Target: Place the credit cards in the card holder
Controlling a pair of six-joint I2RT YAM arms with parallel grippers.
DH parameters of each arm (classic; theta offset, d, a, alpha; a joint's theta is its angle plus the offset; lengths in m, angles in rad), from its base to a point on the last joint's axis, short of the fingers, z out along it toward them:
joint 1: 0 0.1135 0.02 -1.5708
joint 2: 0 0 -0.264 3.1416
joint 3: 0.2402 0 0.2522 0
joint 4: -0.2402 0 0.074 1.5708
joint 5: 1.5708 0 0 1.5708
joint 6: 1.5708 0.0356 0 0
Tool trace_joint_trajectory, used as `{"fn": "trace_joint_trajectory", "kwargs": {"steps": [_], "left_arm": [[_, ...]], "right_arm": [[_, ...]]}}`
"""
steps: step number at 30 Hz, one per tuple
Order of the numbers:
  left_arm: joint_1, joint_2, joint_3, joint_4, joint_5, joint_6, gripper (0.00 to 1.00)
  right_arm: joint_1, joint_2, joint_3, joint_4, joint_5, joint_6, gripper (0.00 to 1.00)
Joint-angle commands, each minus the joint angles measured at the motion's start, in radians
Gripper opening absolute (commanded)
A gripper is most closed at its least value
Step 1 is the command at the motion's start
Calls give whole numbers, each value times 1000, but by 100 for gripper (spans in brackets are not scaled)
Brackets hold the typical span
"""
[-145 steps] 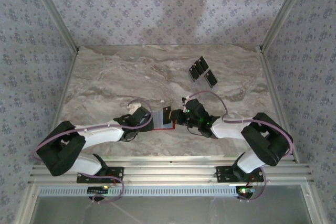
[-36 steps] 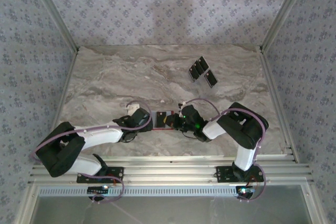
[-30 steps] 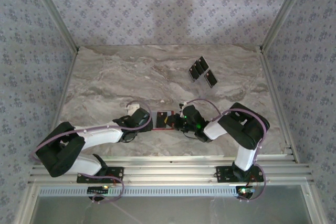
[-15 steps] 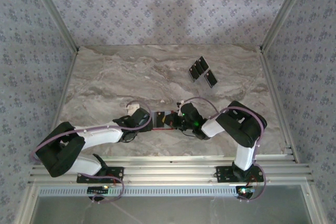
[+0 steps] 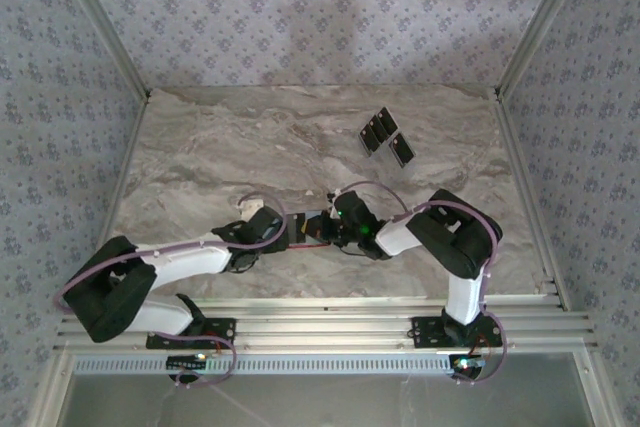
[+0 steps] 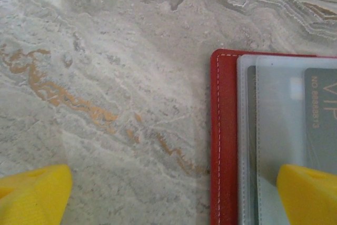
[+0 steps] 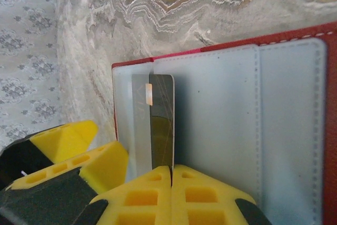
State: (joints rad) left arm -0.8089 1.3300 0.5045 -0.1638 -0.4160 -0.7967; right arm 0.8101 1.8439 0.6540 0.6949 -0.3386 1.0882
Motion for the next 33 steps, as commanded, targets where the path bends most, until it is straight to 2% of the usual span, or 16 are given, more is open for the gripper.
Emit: {"fn": "trace_joint_trajectory", "kwargs": {"steps": [1, 3, 5, 9, 13, 18, 20, 26, 33], "left_arm": [[17, -51, 17, -100, -11, 10, 100], [39, -75, 30, -122, 0, 15, 100], [66, -92, 38, -140, 15, 26, 100], [110, -115, 45, -179, 19, 40, 100], [143, -117, 33, -213, 13, 40, 100], [173, -105, 15, -224, 13, 37, 100], [179, -94, 15, -222, 14, 32, 100], [184, -39, 20, -200, 29, 25, 100], [184, 17, 29, -168, 51, 34, 100]], "right_arm": [[-4, -48, 42, -221, -12, -87, 17], [-11, -82, 84, -326, -18, -134, 32], [-16, -106, 126, -420, -26, -180, 40], [-24, -134, 226, -622, -11, -274, 43], [-29, -107, 331, -805, 30, -350, 38], [-25, -31, 437, -937, 61, -422, 18], [-20, -7, 465, -963, 77, -441, 14], [-5, 45, 521, -1019, 114, -450, 11], [3, 94, 576, -1026, 101, -487, 11]]}}
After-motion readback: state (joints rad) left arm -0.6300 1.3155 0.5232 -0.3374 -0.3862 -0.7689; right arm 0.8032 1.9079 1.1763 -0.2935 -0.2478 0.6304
